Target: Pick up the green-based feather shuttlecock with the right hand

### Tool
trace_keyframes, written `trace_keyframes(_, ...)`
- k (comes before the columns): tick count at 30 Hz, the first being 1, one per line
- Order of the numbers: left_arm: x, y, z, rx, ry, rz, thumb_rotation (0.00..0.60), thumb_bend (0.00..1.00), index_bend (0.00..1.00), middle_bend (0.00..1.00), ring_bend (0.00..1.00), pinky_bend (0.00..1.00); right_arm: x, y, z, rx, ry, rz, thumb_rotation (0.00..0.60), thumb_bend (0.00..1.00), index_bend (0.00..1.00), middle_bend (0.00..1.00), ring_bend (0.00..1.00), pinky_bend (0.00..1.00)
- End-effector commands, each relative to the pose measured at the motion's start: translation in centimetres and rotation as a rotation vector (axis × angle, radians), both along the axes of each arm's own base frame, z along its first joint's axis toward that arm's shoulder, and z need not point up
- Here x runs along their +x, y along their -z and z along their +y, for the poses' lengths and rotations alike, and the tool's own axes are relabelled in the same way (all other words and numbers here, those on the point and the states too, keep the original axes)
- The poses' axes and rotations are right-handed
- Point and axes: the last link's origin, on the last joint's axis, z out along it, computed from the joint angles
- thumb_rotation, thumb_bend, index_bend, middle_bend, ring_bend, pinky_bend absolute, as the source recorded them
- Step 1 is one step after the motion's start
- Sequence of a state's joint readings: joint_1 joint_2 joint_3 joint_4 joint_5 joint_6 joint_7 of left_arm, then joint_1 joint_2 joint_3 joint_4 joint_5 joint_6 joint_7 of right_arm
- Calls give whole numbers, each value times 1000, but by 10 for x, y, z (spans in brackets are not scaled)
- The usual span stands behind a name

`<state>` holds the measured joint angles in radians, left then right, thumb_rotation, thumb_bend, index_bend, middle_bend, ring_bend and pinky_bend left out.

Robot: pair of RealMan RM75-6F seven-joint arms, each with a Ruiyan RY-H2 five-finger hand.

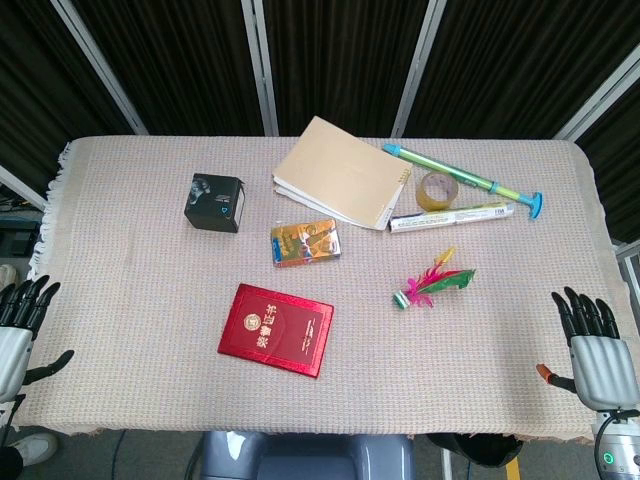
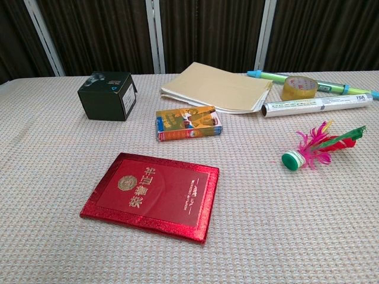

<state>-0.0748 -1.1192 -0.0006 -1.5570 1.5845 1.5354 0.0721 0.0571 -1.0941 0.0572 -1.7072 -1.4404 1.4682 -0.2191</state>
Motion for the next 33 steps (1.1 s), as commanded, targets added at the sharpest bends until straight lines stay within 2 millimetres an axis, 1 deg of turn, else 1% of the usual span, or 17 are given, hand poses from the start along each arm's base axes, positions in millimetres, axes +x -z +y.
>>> trace_keyframes(1, 2, 2, 0, -6, 5, 4, 580, 168, 0, 0, 0, 0, -1, -2, 0, -4, 6, -2, 600, 2, 0, 0, 0, 0)
trace_keyframes(4, 3, 5, 1, -13, 7, 9, 578, 168, 0, 0, 0, 0, -1, -3, 0, -6, 3, -5, 600, 1, 0, 0, 0, 0)
trace_keyframes(6, 4, 7, 1, -19, 11, 11, 579, 169, 0, 0, 0, 0, 1, -1, -2, -12, -34, -13, 600, 1, 12, 0, 0, 0)
trace_keyframes(9, 5, 8, 2, -22, 13, 10, 579, 168, 0, 0, 0, 0, 6, 6, -9, -3, -88, -37, 600, 3, 81, 0, 0, 0)
trace_keyframes(11, 6, 8, 4, -18, 17, 3, 580, 170, 0, 0, 0, 0, 14, 17, -22, 12, -165, -38, 600, 17, 143, 0, 0, 0)
trace_keyframes(12, 6, 8, 5, -16, 16, 0, 580, 170, 0, 0, 0, 0, 20, 24, -31, 21, -210, -41, 600, 36, 187, 0, 0, 0)
trace_keyframes(15, 7, 10, 7, -16, 18, 0, 577, 167, 0, 0, 0, 0, 28, 33, -46, 38, -272, -38, 600, 96, 320, 0, 0, 0)
trace_keyframes(16, 7, 11, 7, -17, 19, 3, 578, 167, 0, 0, 0, 0, 31, 35, -50, 42, -291, -35, 600, 108, 351, 0, 0, 0)
trace_keyframes(18, 7, 14, 7, -26, 15, 16, 577, 169, 0, 0, 0, 0, 39, 45, -68, 63, -348, -24, 600, 121, 375, 0, 0, 0)
trace_keyframes(20, 6, 16, 7, -23, 7, 30, 579, 168, 0, 0, 0, 0, 46, 55, -85, 104, -393, -19, 600, 131, 382, 0, 0, 0)
trace_keyframes(21, 6, 17, 7, -15, 3, 39, 580, 167, 0, 0, 0, 0, 47, 60, -99, 124, -403, -13, 600, 133, 382, 0, 0, 0)
trace_keyframes(23, 6, 18, 7, -9, -3, 43, 579, 166, 0, 0, 0, 0, 46, 64, -109, 144, -400, 2, 600, 134, 372, 0, 0, 0)
trace_keyframes(24, 6, 20, 7, -6, -8, 48, 580, 168, 0, 0, 0, 0, 46, 67, -120, 157, -399, 18, 600, 134, 367, 0, 0, 0)
trace_keyframes(27, 6, 24, 9, -7, -23, 64, 576, 169, 0, 0, 0, 0, 46, 71, -141, 182, -390, 46, 600, 135, 353, 0, 0, 0)
trace_keyframes(28, 6, 25, 10, -8, -29, 71, 577, 169, 0, 0, 0, 0, 46, 71, -147, 187, -386, 54, 600, 134, 349, 0, 0, 0)
trace_keyframes(31, 5, 28, 12, -7, -38, 81, 580, 169, 0, 0, 0, 0, 44, 74, -156, 203, -376, 63, 600, 135, 345, 0, 0, 0)
trace_keyframes(33, 4, 31, 13, -3, -47, 95, 581, 170, 0, 0, 0, 0, 37, 77, -169, 231, -355, 89, 600, 136, 345, 0, 0, 0)
